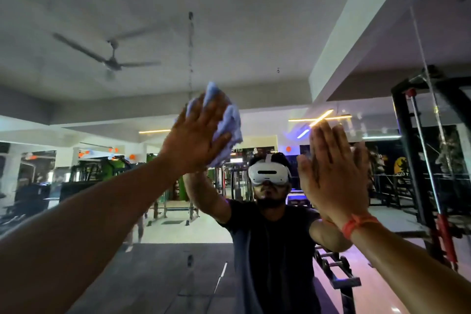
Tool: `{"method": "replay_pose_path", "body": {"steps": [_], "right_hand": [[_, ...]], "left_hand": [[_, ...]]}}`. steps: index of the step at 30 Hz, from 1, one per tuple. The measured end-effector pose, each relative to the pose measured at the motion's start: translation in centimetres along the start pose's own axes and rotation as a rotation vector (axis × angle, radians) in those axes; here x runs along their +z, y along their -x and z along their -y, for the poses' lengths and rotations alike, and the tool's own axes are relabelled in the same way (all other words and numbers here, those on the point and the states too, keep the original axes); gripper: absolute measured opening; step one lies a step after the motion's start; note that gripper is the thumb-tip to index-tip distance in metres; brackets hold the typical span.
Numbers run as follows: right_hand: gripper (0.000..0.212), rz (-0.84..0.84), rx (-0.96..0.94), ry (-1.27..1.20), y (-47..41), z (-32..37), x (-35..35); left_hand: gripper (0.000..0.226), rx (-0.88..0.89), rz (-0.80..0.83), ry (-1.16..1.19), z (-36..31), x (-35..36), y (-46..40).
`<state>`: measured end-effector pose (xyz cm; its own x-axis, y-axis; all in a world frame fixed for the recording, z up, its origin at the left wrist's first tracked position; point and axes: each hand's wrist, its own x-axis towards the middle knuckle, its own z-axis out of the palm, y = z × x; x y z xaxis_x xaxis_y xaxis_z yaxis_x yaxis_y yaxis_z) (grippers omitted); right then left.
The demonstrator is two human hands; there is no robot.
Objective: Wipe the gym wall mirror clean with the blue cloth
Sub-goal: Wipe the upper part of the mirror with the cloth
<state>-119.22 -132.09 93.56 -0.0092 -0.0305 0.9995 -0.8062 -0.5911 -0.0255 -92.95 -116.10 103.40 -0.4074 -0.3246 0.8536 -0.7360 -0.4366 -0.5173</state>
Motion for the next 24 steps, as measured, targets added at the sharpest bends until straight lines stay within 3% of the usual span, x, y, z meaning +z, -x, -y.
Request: {"method": "replay_pose_path", "body": {"steps": [1,2,3,7,8,9,10,13,14,15,16,18,20,21,22,24], "right_hand": [[0.067,-0.009,0.002,-0.001,0.0,-0.1,0.0],[0.066,-0.025,0.001,-0.002,0.0,-0.1,0.0],[0.066,-0.039,-0.003,-0.004,0.1,0.0,0.0],[0.066,-0.071,-0.014,0.004,0.1,0.0,-0.1],[0.066,-0.066,-0.017,0.007,0.2,-0.1,0.0],[0.066,-0.064,-0.017,0.007,0.2,-0.1,0.1],[0.066,-0.065,-0.016,0.009,0.2,-0.1,0.3],[0.066,-0.062,-0.016,0.018,0.1,-0.1,0.4],[0.065,-0.073,-0.014,0.014,0.1,-0.1,0.4],[0.064,-0.084,-0.011,0.012,0.1,0.1,0.3],[0.064,-0.088,-0.011,0.014,0.2,0.2,0.1],[0.064,-0.085,-0.014,0.019,0.1,0.3,-0.1],[0.064,-0.070,-0.010,0.030,0.1,0.3,-0.2],[0.064,-0.068,-0.005,0.033,0.1,0.3,-0.1],[0.064,-0.071,0.002,0.035,0.2,0.4,-0.1],[0.064,-0.073,0.009,0.037,0.1,0.4,0.0]], "left_hand": [[0.072,-0.212,-0.020,0.104,-0.5,-0.2,-0.2],[0.073,-0.296,-0.016,0.164,-1.8,-0.2,0.2],[0.074,-0.248,0.007,0.155,-3.2,0.1,1.2],[0.077,0.598,0.134,-0.008,-4.6,-0.3,5.3],[0.077,0.718,0.149,-0.045,-3.3,-0.3,4.8],[0.076,0.731,0.141,-0.067,-2.0,-0.1,4.0],[0.073,0.626,0.113,-0.051,-1.1,0.2,3.1],[0.070,-0.158,-0.004,0.194,-2.4,0.2,2.0],[0.072,-0.307,0.003,0.253,-4.0,0.2,2.4],[0.073,-0.303,0.015,0.266,-5.7,0.3,3.1],[0.074,-0.151,0.030,0.236,-6.8,0.4,3.9],[0.075,0.346,0.061,0.111,-6.7,0.3,4.7],[0.073,0.671,0.067,0.028,-3.9,0.1,3.4],[0.072,0.714,0.044,-0.005,-2.6,0.3,2.5],[0.072,0.650,0.021,-0.017,-1.7,0.4,1.5],[0.070,0.260,-0.032,0.041,-1.9,0.3,0.3]]}}
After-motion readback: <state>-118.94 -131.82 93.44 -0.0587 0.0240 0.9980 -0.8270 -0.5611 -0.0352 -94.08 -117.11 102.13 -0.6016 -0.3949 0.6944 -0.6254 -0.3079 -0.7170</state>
